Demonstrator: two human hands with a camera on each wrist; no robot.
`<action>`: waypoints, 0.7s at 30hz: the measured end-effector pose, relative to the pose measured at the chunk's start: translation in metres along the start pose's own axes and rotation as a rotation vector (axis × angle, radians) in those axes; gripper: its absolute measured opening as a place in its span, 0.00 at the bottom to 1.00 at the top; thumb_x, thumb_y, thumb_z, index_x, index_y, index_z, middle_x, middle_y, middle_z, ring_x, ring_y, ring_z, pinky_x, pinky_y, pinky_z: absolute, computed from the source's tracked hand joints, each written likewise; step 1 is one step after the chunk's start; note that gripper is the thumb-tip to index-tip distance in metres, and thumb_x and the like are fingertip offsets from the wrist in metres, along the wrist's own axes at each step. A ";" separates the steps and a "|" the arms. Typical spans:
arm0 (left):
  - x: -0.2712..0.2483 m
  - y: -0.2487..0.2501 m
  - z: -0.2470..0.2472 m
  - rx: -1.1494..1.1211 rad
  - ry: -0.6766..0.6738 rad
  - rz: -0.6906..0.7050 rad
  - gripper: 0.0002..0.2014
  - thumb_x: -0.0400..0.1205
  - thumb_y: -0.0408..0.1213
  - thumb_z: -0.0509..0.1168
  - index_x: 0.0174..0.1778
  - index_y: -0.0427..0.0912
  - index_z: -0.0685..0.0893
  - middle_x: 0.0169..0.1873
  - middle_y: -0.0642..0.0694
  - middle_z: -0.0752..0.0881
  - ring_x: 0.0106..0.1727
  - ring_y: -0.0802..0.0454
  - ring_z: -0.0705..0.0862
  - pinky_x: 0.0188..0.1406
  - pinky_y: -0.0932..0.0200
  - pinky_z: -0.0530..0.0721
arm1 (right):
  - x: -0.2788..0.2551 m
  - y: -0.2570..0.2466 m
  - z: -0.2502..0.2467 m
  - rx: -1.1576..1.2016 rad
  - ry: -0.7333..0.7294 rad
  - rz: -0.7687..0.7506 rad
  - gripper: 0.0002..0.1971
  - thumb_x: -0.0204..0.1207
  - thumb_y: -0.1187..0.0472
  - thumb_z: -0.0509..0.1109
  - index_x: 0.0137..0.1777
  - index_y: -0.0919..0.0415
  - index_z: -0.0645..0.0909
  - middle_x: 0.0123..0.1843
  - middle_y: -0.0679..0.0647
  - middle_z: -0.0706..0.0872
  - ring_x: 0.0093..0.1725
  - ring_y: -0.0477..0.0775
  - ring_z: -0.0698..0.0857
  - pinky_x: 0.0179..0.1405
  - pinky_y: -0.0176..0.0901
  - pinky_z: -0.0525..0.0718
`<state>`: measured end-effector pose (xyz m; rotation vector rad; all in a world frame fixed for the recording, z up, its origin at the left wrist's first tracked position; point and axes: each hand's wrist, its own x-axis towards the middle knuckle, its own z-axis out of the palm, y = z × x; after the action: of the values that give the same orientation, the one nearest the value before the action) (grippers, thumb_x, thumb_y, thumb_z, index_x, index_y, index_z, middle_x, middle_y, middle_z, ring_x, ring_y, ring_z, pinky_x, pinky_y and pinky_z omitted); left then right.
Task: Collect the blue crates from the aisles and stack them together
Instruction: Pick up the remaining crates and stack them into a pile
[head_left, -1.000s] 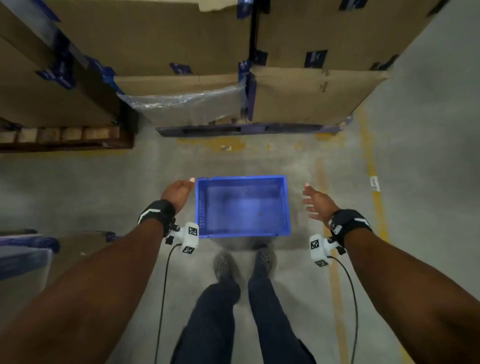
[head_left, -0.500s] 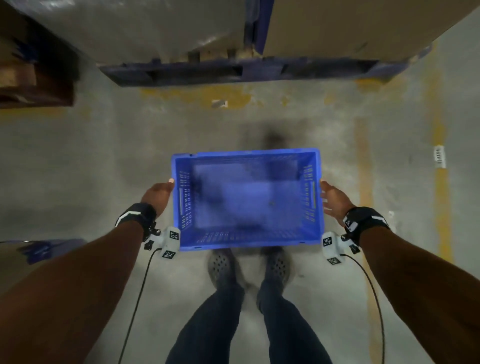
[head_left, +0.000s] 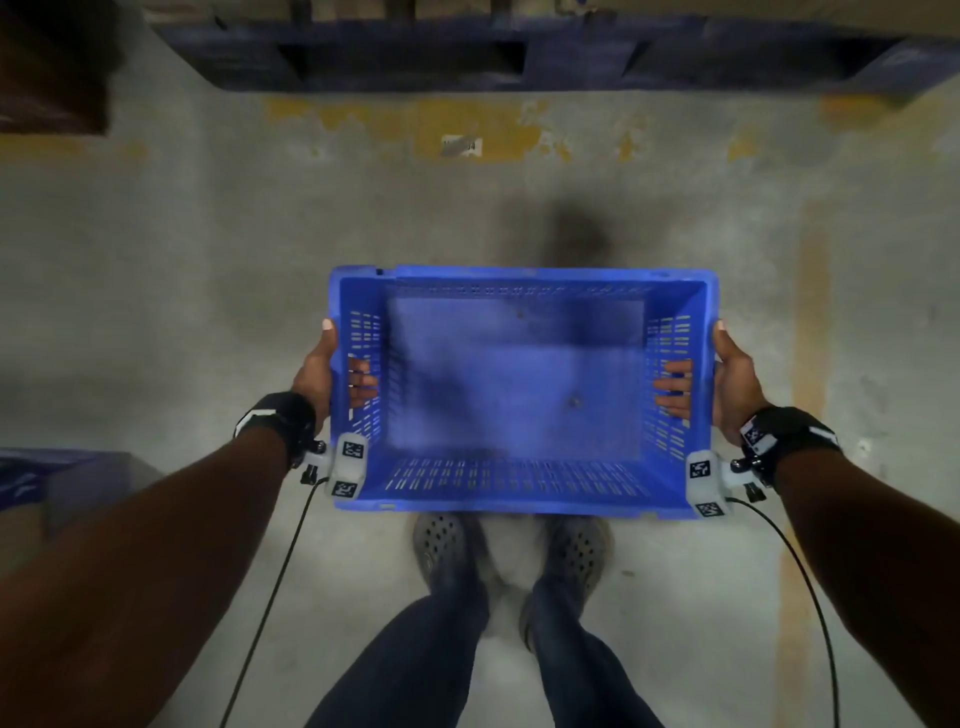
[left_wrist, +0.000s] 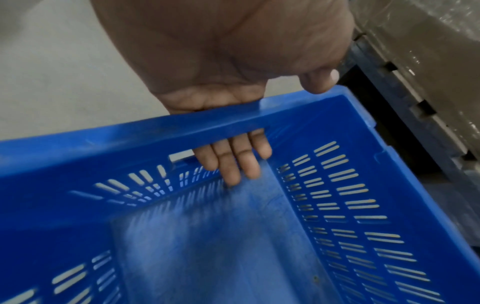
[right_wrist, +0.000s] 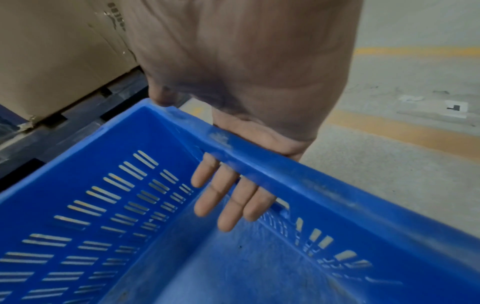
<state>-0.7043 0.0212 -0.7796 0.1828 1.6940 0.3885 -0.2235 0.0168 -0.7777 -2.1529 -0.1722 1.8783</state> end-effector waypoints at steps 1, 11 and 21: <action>0.004 -0.002 -0.002 -0.005 -0.007 -0.011 0.40 0.82 0.73 0.44 0.41 0.38 0.83 0.33 0.39 0.86 0.29 0.47 0.87 0.35 0.56 0.85 | 0.001 0.000 0.000 0.001 -0.026 0.008 0.45 0.74 0.21 0.49 0.54 0.65 0.82 0.46 0.64 0.92 0.37 0.62 0.92 0.40 0.50 0.83; 0.004 -0.012 0.003 0.015 0.016 -0.034 0.45 0.72 0.83 0.49 0.34 0.37 0.82 0.30 0.36 0.86 0.24 0.43 0.83 0.33 0.54 0.78 | -0.005 0.002 0.000 -0.025 -0.038 -0.028 0.46 0.66 0.14 0.50 0.30 0.63 0.76 0.25 0.61 0.75 0.18 0.57 0.70 0.23 0.41 0.64; -0.159 0.057 -0.009 -0.033 -0.034 0.061 0.36 0.70 0.84 0.53 0.26 0.50 0.64 0.20 0.50 0.58 0.17 0.52 0.54 0.20 0.60 0.51 | -0.174 -0.054 -0.028 0.036 -0.045 -0.100 0.40 0.63 0.12 0.53 0.27 0.53 0.61 0.20 0.51 0.56 0.16 0.51 0.54 0.25 0.43 0.48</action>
<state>-0.6933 0.0187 -0.6108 0.2157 1.6506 0.4564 -0.2172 0.0178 -0.5931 -2.0411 -0.2493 1.8600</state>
